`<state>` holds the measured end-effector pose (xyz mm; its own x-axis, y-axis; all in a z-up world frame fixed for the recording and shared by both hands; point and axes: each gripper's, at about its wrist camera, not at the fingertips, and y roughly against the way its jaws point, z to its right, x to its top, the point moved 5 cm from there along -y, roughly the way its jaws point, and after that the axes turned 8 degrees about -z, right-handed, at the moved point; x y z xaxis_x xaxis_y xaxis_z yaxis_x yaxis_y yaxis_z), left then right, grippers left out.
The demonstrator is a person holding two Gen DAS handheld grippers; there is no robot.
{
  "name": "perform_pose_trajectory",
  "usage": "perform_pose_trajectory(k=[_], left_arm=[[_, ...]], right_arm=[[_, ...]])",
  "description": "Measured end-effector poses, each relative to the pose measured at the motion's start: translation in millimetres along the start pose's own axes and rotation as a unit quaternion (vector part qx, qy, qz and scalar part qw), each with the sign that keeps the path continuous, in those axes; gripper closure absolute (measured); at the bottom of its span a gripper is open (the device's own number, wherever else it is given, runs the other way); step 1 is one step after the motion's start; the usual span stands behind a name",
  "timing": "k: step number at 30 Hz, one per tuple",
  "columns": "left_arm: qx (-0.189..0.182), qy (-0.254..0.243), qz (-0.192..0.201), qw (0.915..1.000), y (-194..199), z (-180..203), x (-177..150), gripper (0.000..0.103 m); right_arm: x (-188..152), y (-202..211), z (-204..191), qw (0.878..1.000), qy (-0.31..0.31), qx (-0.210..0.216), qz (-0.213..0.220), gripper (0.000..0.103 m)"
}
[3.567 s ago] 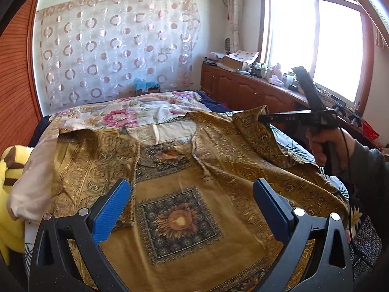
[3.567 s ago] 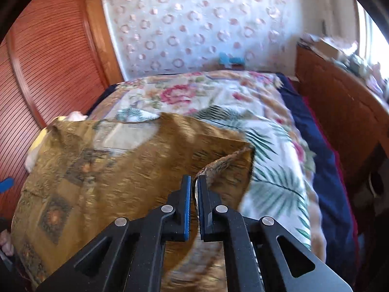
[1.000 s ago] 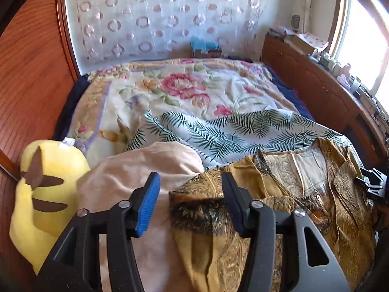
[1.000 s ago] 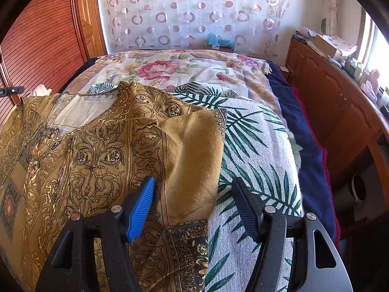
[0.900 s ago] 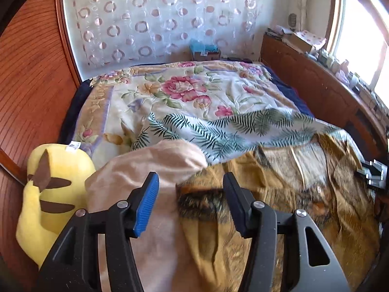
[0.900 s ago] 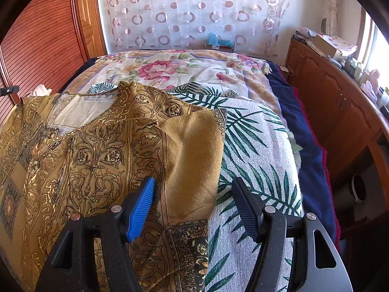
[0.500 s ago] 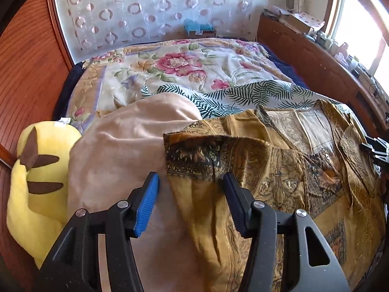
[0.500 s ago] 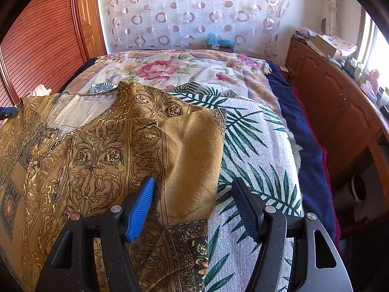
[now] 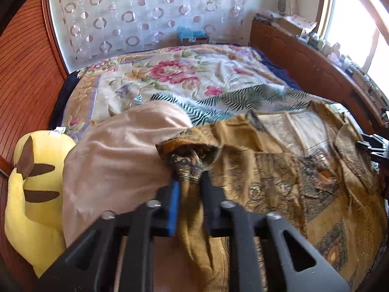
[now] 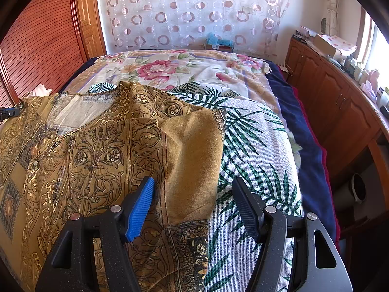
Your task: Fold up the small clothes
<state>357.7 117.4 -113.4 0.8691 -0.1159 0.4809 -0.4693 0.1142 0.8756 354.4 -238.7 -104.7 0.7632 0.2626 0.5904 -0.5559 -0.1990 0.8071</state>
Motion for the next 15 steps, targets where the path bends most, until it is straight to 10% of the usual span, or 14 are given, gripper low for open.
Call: perform_pose_trajectory(k=[15], left_arm=[[0.001, -0.007, 0.011, 0.9999, 8.2, 6.9, 5.8, 0.095]], right_arm=[[22.6, -8.4, 18.8, 1.0, 0.001, 0.0, -0.006, 0.035]])
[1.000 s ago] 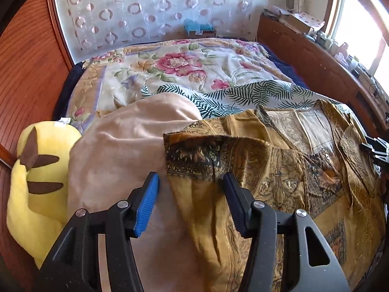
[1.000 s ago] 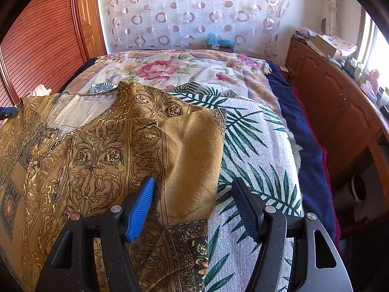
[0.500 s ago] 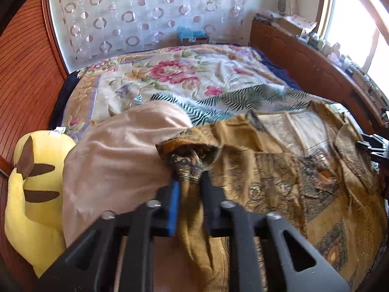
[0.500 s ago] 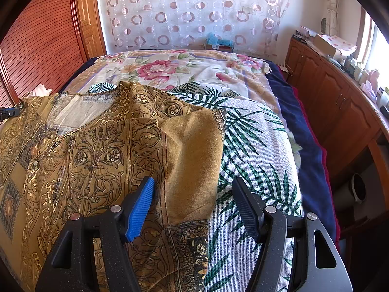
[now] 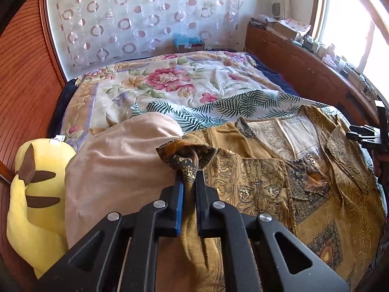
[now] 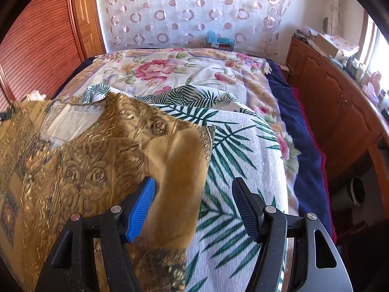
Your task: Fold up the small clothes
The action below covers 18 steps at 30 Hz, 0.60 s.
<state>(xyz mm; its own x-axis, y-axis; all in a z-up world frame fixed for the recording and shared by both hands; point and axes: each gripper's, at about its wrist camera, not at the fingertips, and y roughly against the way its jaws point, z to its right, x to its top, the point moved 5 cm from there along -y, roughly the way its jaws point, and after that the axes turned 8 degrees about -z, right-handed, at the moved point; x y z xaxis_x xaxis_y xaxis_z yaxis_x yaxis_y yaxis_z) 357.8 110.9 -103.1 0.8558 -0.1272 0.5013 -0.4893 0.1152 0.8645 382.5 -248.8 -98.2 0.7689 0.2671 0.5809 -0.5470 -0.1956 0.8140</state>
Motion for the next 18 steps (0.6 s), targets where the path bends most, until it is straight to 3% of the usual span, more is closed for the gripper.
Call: perform_pose_trajectory(k=[3, 5, 6, 7, 9, 18], left_arm=[[-0.004, -0.004, 0.006, 1.0, 0.5, 3.4, -0.9, 0.095], [-0.01, -0.009, 0.014, 0.9998, 6.0, 8.3, -1.5, 0.096], [-0.01, -0.011, 0.015, 0.9998, 8.2, 10.5, -1.7, 0.097], [-0.012, -0.016, 0.021, 0.9996, 12.8, 14.4, -2.1, 0.097], [-0.011, -0.022, 0.035, 0.9991, 23.4, 20.4, -3.0, 0.097], [-0.025, -0.039, 0.109, 0.993, 97.3, 46.3, -28.0, 0.097]], right_arm=[[3.4, -6.4, 2.9, 1.0, -0.01, 0.007, -0.006, 0.035], [4.4, -7.2, 0.8, 1.0, -0.006, 0.007, 0.0, 0.043], [4.0, -6.2, -2.2, 1.0, 0.002, 0.008, 0.002, 0.059], [3.6, -4.4, -6.2, 1.0, 0.01, 0.019, 0.003, 0.085], [1.8, -1.6, -10.9, 1.0, 0.021, 0.017, 0.0, 0.096], [-11.6, 74.0, -27.4, 0.994, 0.025, 0.019, 0.106, 0.099]])
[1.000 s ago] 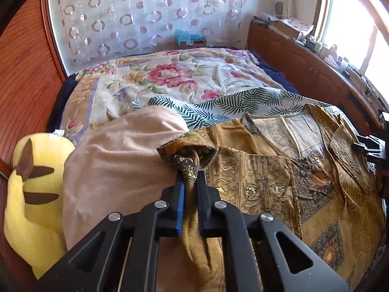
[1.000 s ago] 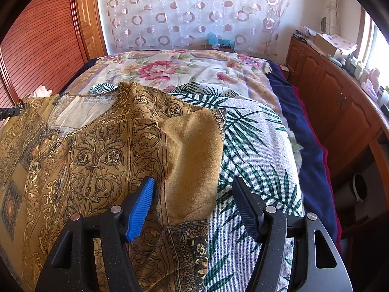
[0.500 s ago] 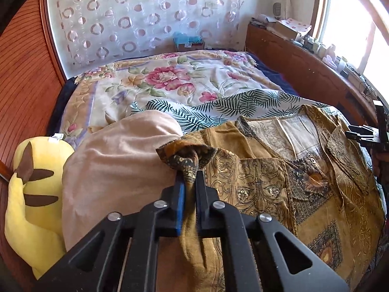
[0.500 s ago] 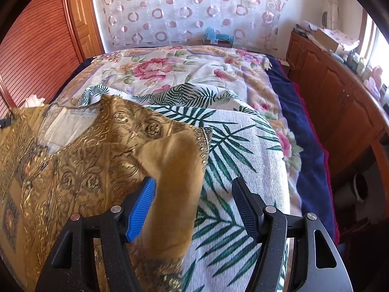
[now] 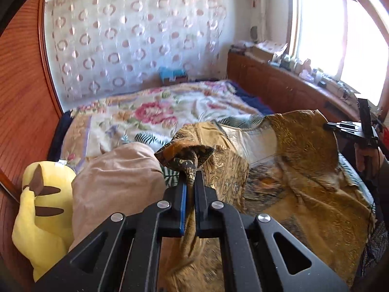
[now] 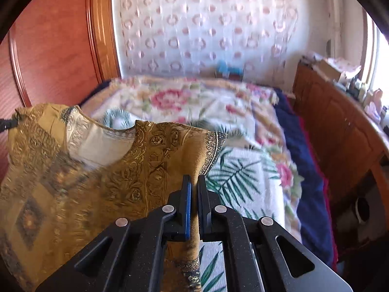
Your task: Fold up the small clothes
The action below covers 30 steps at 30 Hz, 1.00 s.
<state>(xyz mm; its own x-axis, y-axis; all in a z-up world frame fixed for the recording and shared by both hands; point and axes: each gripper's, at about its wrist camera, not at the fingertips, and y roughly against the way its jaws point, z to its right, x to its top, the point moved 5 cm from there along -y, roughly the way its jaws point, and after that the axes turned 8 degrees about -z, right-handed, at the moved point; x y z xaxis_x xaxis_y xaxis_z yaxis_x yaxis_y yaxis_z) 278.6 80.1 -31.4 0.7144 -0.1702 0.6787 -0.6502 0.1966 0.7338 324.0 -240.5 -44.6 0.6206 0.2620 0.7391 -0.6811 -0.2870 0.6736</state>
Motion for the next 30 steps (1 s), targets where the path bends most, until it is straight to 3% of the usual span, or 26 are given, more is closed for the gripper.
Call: perform_pose_trajectory(k=[6, 12, 22, 26, 30], left_arm=[[-0.007, -0.006, 0.037, 0.9993, 54.3, 16.7, -30.2, 0.097], [0.002, 0.001, 0.046, 0.9989, 84.0, 19.2, -70.4, 0.097], [-0.003, 0.074, 0.069, 0.9949, 126.9, 15.9, -154.2, 0.097], [-0.007, 0.101, 0.07, 0.9924, 135.6, 8.4, -173.1, 0.097], [0.004, 0.107, 0.067, 0.992, 135.9, 13.4, -190.0, 0.097]], right_arm=[[-23.1, 66.2, -12.3, 0.999, 0.0, 0.015, 0.052, 0.099], [-68.5, 115.5, -28.1, 0.997, 0.008, 0.027, 0.071, 0.099], [-141.5, 154.2, -38.8, 0.996, 0.034, 0.039, 0.068, 0.099], [-152.9, 168.3, -44.1, 0.996, 0.061, 0.041, 0.043, 0.1], [-158.5, 187.4, -43.7, 0.996, 0.068, 0.041, 0.044, 0.1]])
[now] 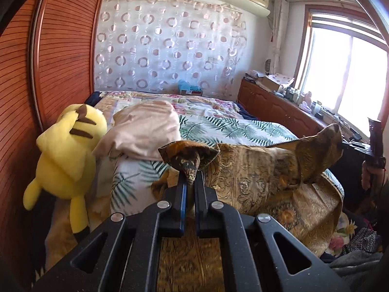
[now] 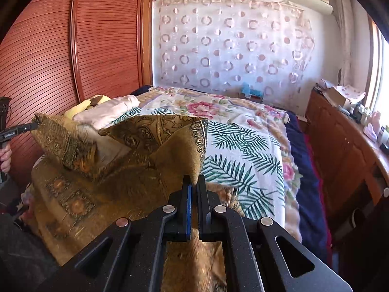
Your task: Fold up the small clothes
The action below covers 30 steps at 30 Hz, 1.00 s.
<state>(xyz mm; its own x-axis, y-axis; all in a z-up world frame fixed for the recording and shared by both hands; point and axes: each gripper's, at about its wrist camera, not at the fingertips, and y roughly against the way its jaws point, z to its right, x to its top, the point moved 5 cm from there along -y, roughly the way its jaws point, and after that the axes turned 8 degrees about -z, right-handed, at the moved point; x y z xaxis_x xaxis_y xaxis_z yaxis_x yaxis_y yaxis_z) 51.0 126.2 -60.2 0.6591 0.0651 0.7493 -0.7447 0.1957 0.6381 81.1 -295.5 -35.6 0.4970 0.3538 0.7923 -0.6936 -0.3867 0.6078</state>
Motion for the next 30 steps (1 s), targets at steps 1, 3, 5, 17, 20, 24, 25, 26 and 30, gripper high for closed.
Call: perform_pose_trajectory(k=[1, 3, 5, 17, 20, 24, 25, 26, 30], left_arm=[[-0.001, 0.007, -0.001, 1.0, -0.1, 0.4, -5.4, 0.097], [-0.005, 0.013, -0.002, 0.9999, 3.2, 1.1, -15.9, 0.097], [-0.006, 0.018, -0.005, 0.9998, 6.6, 0.2, -25.6, 0.097], [0.002, 0.024, -0.049, 0.9985, -0.4, -4.6, -69.7, 0.097], [0.011, 0.022, -0.066, 0.9975, -9.5, -6.6, -81.1, 0.097], [0.011, 0.017, -0.071, 0.9973, -10.5, -6.0, -87.1, 0.097], [0.01, 0.016, -0.07, 0.9974, -9.6, -6.1, -87.2, 0.096], [0.011, 0.013, -0.069, 0.9975, -8.3, -6.2, -87.0, 0.094], [0.016, 0.004, -0.056, 0.9983, 0.6, -6.6, -80.8, 0.081]], right_arm=[[-2.7, 3.6, 1.2, 1.0, -0.002, 0.001, 0.0, 0.1], [-6.1, 8.6, 4.9, 1.0, -0.011, 0.005, -0.001, 0.1], [-3.9, 9.6, 5.6, 1.0, -0.02, 0.009, -0.004, 0.1], [-44.2, 36.9, -3.1, 0.998, -0.054, 0.027, -0.033, 0.1], [-48.5, 27.4, -5.2, 0.996, -0.058, 0.026, -0.055, 0.1], [-47.4, 17.4, -1.7, 0.995, -0.065, 0.021, -0.074, 0.099], [-46.2, 16.6, -0.2, 0.995, -0.067, 0.021, -0.076, 0.1], [-43.4, 17.0, -1.4, 0.994, -0.068, 0.021, -0.077, 0.1], [-38.3, 22.1, -2.9, 0.995, -0.066, 0.018, -0.072, 0.1]])
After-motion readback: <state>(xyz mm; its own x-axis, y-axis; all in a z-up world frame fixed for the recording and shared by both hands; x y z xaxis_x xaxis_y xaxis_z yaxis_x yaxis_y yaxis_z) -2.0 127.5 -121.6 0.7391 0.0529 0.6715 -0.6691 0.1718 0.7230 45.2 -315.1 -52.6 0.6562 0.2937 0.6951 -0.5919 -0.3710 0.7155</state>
